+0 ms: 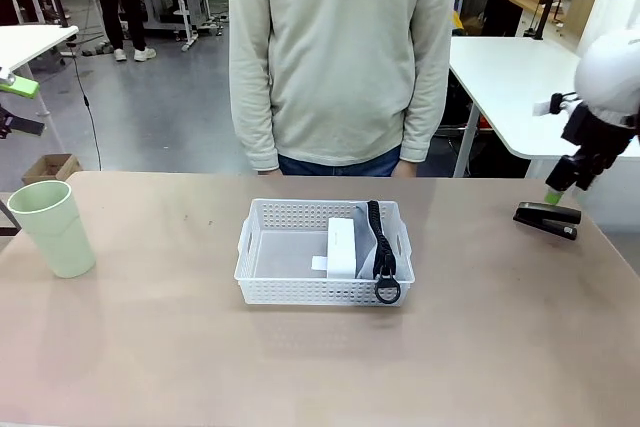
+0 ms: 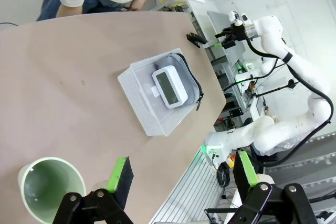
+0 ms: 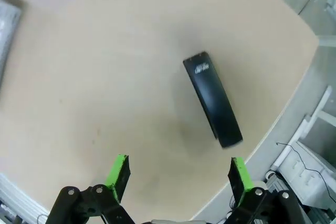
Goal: Efficiently arrange items inside the basket to fit them all.
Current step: Pick up the Stapler and place it inside the Organizing basket.
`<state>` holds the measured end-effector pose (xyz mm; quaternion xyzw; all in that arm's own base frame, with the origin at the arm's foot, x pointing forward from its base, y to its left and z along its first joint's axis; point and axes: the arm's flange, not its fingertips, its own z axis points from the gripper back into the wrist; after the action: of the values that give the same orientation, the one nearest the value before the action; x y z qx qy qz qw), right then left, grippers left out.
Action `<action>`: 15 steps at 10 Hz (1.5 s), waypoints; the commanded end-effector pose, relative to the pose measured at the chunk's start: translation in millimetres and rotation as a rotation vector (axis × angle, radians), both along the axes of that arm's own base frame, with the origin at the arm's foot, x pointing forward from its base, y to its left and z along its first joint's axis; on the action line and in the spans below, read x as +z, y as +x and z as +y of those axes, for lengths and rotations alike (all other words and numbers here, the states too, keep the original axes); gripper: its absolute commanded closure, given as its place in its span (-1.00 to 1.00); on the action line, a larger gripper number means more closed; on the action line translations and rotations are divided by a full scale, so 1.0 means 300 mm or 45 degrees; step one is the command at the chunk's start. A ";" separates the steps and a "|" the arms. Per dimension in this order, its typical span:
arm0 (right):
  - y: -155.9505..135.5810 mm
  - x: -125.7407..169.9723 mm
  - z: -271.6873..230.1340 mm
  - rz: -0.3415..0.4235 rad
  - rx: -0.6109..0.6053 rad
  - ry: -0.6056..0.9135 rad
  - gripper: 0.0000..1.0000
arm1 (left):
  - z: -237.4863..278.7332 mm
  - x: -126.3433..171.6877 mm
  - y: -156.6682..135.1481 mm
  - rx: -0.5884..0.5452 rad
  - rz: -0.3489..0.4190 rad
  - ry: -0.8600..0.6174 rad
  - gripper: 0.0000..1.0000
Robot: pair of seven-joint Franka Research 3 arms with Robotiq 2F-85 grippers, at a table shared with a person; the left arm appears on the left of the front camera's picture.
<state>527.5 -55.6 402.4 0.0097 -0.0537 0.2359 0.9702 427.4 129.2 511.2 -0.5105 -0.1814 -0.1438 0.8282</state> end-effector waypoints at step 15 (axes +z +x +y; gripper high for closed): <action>0.157 -0.211 -0.023 -0.020 0.418 -0.143 -1.00 | 0.003 0.008 -0.009 -0.013 -0.008 0.009 -1.00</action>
<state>568.8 -56.9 341.5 -0.0364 -0.0406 0.3750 0.9254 427.3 129.2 511.3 -0.5104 -0.1815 -0.1439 0.8282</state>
